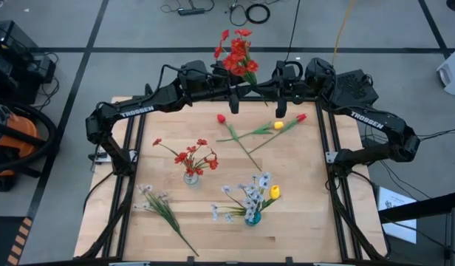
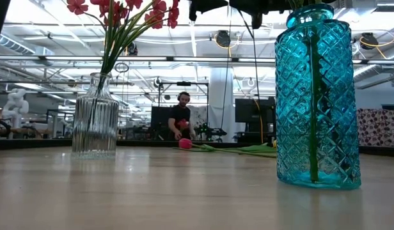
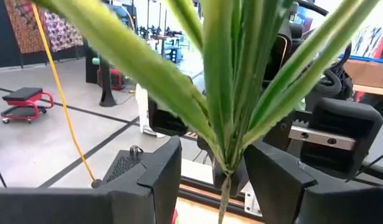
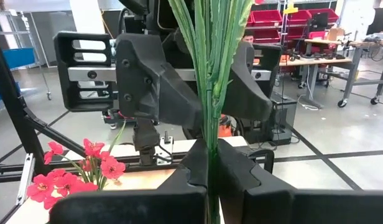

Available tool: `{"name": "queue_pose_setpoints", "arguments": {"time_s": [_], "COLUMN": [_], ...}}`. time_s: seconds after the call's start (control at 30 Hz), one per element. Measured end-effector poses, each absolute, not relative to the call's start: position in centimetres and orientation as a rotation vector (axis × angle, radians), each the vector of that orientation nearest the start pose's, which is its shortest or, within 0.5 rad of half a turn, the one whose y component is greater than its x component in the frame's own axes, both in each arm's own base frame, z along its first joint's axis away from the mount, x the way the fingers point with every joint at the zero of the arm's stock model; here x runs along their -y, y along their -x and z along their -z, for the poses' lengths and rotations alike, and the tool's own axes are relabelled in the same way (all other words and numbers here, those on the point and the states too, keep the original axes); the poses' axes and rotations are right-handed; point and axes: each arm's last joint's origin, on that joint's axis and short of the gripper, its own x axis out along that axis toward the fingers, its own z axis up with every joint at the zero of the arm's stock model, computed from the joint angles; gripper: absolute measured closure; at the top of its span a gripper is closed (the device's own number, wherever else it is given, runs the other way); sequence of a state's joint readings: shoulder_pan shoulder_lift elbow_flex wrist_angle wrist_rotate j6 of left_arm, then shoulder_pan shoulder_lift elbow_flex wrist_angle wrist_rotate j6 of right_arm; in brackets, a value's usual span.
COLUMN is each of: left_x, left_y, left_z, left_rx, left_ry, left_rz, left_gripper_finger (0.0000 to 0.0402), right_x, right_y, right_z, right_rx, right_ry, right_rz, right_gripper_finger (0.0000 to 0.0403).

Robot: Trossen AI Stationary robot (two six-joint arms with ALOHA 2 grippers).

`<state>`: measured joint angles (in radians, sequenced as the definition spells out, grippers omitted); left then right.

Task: Sort flowers into vase by color
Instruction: Put the orange flowers into the transparent vase

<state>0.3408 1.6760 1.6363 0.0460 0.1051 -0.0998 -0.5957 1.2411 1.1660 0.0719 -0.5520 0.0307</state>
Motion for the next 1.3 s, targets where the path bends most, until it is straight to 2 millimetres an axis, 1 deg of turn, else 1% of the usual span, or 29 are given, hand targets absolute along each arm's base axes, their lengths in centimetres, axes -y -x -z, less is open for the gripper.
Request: {"name": "queue_pose_setpoints", "arguments": {"time_s": [0.17, 0.27, 0.37, 0.57, 0.6, 0.7, 0.83, 0.97, 1.1, 1.2, 1.3], "left_x": [-12.7, -12.7, -12.7, -12.7, -12.7, -12.8, -12.8, -13.1, -12.9, -11.9, -10.6], "left_y": [-37.0, -37.0, -37.0, -37.0, -37.0, -37.0, -36.5, -34.7, -32.3, -29.5, -26.7], "left_z": [-41.7, -41.7, -41.7, -41.6, -41.6, -41.5, -41.5, -42.3, -43.2, -44.6, -45.8], "left_rx": [0.018, 0.018, 0.018, 0.015, 0.014, 0.006, -0.039, -0.083, -0.151, -0.199, -0.242], "left_ry": [0.123, 0.124, 0.125, 0.126, 0.126, 0.127, 0.136, 0.141, 0.151, 0.117, 0.083], "left_rz": [-0.231, -0.234, -0.234, -0.235, -0.235, -0.242, -0.263, -0.326, -0.352, -0.371, -0.396], "left_gripper_finger": [0.0225, 0.0243, 0.0281, 0.0382, 0.0388, 0.0387, 0.0387, 0.0387, 0.0387, 0.0387, 0.0387], "right_x": [13.9, 13.9, 14.0, 14.1, 14.1, 14.2, 14.3, 14.3, 14.2, 13.9, 13.6], "right_y": [-24.4, -24.6, -24.7, -24.7, -24.7, -24.7, -24.6, -24.5, -24.4, -23.9, -23.4], "right_z": [-39.0, -38.9, -38.8, -38.8, -38.8, -38.6, -38.0, -37.7, -37.2, -36.8, -36.4], "right_rx": [-0.018, -0.019, -0.019, -0.021, -0.023, -0.042, -0.093, -0.124, -0.175, -0.231, -0.296], "right_ry": [-0.025, -0.025, -0.026, -0.026, -0.028, -0.053, -0.093, -0.111, -0.146, -0.225, -0.313], "right_rz": [0.022, 0.022, 0.028, 0.07, 0.078, 0.112, 0.122, 0.132, 0.13, 0.138, 0.166], "right_gripper_finger": [0.0399, 0.0399, 0.0399, 0.0399, 0.0399, 0.0393, 0.036, 0.0317, 0.0287, 0.0277, 0.0279]}}
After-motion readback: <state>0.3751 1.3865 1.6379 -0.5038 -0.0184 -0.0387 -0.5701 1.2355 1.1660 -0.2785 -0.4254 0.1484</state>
